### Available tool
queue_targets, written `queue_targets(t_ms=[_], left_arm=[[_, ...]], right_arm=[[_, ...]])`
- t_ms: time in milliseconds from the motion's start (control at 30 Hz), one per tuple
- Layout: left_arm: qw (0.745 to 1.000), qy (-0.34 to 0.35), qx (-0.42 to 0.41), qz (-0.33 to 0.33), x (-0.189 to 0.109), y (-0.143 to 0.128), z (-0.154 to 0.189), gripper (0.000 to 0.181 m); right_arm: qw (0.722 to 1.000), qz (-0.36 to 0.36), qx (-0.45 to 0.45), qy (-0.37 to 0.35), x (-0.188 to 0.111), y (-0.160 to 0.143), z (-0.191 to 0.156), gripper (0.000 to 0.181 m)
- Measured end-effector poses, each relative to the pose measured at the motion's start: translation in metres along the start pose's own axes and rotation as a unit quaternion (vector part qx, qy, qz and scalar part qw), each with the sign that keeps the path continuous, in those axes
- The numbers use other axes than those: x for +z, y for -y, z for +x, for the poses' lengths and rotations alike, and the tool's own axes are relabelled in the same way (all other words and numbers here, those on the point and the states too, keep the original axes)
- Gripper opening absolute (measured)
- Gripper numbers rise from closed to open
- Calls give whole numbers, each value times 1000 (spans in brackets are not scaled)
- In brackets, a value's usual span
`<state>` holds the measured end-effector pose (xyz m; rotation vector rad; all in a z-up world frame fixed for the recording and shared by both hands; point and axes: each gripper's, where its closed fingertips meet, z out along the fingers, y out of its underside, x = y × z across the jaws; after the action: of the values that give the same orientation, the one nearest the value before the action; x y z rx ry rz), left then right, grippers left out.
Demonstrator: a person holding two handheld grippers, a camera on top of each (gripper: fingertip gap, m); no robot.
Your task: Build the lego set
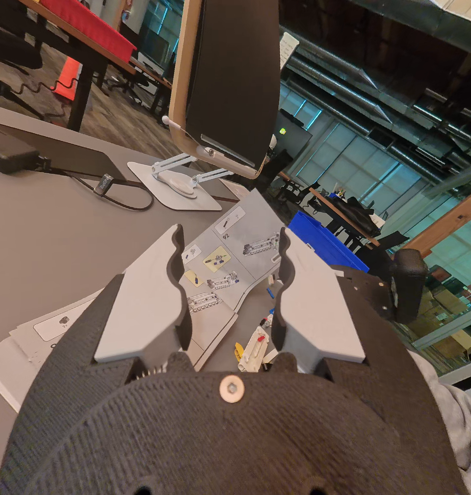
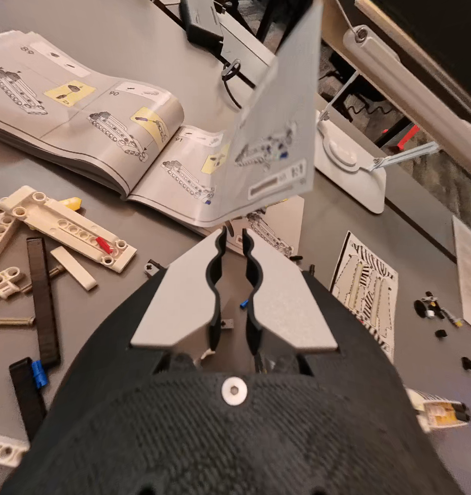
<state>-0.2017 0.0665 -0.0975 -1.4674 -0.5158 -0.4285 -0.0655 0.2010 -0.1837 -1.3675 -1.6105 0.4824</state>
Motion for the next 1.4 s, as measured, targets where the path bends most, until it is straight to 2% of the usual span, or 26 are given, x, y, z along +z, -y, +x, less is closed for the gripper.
queue_targets(t_ms=[233, 367, 467, 533, 633, 700, 767, 867, 900, 933, 967, 1033, 1133, 1267, 1300, 1400], left_arm=[[1000, 21, 0, 1, -1, 0, -7, 65], [999, 45, 11, -21, 0, -5, -12, 60], [997, 63, 31, -35, 0, -8, -13, 55], [995, 81, 52, -35, -2, -6, -14, 48], [978, 177, 107, 11, -21, 14, -33, 49], [956, 248, 142, 64, -44, 36, -45, 50], [939, 285, 159, 105, -63, 51, -50, 50], [929, 309, 159, 127, -75, 57, -57, 46], [931, 306, 159, 122, -72, 54, -57, 38], [935, 298, 161, 110, -67, 50, -55, 20], [937, 295, 160, 100, -63, 45, -54, 9], [936, 293, 171, 94, -54, 39, -51, 0], [927, 307, 203, 69, -45, 31, -51, 0], [891, 358, 269, 75, -51, 34, -55, 0], [889, 359, 272, 87, -53, 36, -53, 0], [907, 332, 240, 93, -50, 35, -51, 0]], right_arm=[[996, 37, -81, -1, -9, 20, -20, 8], [994, 58, -86, 17, -9, 32, -34, 6], [991, 84, -82, 65, -7, 49, -60, 6], [982, 95, -137, 83, -4, 65, -85, 7], [960, 126, -232, 89, 2, 100, -124, 2], [953, 151, -224, 134, 7, 124, -152, 2], [954, 144, -192, 179, 17, 138, -172, 10], [955, 128, -157, 216, 29, 137, -188, 19], [954, 127, -157, 224, 28, 134, -191, 19], [953, 132, -162, 221, 26, 131, -190, 19], [952, 141, -170, 212, 24, 129, -186, 17], [951, 157, -171, 204, 20, 127, -181, 12], [947, 161, -157, 231, 9, 128, -188, 15], [941, 167, -209, 208, 8, 125, -198, 14], [940, 159, -225, 200, 10, 121, -200, 14], [936, 141, -248, 208, 14, 111, -213, 14]])
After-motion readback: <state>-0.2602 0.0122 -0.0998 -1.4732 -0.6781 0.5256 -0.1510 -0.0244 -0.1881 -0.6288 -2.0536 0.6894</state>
